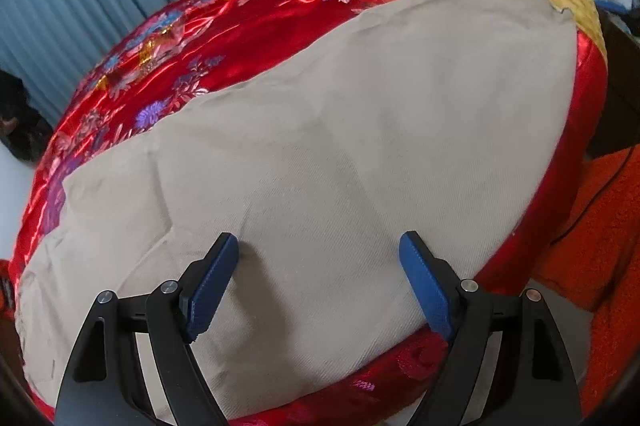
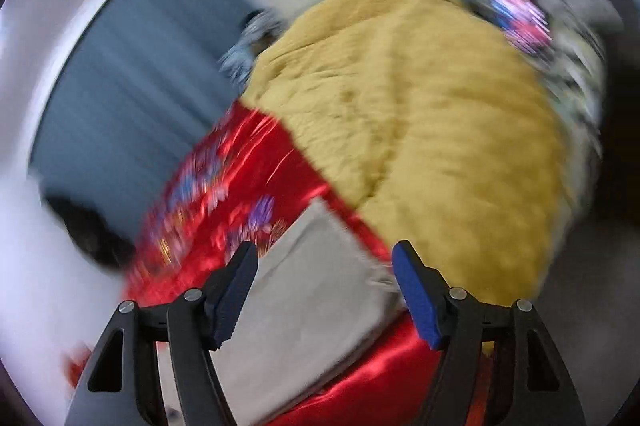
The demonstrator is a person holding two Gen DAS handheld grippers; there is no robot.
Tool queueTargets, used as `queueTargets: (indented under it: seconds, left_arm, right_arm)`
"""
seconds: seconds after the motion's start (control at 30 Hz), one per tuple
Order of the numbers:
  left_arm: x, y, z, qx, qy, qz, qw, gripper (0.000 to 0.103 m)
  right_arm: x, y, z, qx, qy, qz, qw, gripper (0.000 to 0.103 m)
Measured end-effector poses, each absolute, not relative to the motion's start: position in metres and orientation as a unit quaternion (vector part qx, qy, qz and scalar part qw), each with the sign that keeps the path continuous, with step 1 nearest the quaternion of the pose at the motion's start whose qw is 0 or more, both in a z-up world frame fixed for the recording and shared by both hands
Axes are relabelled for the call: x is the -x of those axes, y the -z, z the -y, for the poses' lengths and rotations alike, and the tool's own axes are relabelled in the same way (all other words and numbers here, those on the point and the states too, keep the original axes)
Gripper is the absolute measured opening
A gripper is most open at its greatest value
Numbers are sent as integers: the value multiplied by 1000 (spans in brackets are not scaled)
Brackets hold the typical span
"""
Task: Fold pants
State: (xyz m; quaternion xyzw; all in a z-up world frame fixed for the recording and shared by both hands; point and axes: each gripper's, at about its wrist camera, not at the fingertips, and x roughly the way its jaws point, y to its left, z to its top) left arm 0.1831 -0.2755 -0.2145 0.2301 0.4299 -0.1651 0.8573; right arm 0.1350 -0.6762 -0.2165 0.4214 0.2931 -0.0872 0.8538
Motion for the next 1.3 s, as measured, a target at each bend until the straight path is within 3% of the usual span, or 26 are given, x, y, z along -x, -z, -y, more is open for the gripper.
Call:
queueTargets:
  seconds: [0.27,0.37,0.4,0.47,0.67,0.8,1.03,1.3]
  left_arm:
    - [-185,216,275,-229,167,-431,857,84]
    - [-183,217,275,-231,167,-428,858,84]
    - [-182,217,275,-233,166,-426,858,84]
    - [-181,219,276,-236,164,-421,860,84]
    - [-181,212,273,-231,162,-422,861,90]
    - [-178,170,237,-138,181,-432,872,89]
    - [-169,103,92,-15,93,-395,914,90]
    - [-140,120,-61,129,-62,-389,910,90]
  right_arm:
    - [-168,267,653,-467,38,-427,774,69]
    - [-184,283,650,-470,46,-425,773,68]
    - [-189,289,649,-475,49,-423,770,64]
    - [-195,293,646,-461,62,-429,774,13]
    - [-194,248,633,-411,30,-379,828,8]
    - [-183,178,600,-331,-21,-332,883,8]
    - [-173,83,503,-239,-139,-279,920,8]
    - [-183,38,330,-175,-300,-272,898,8]
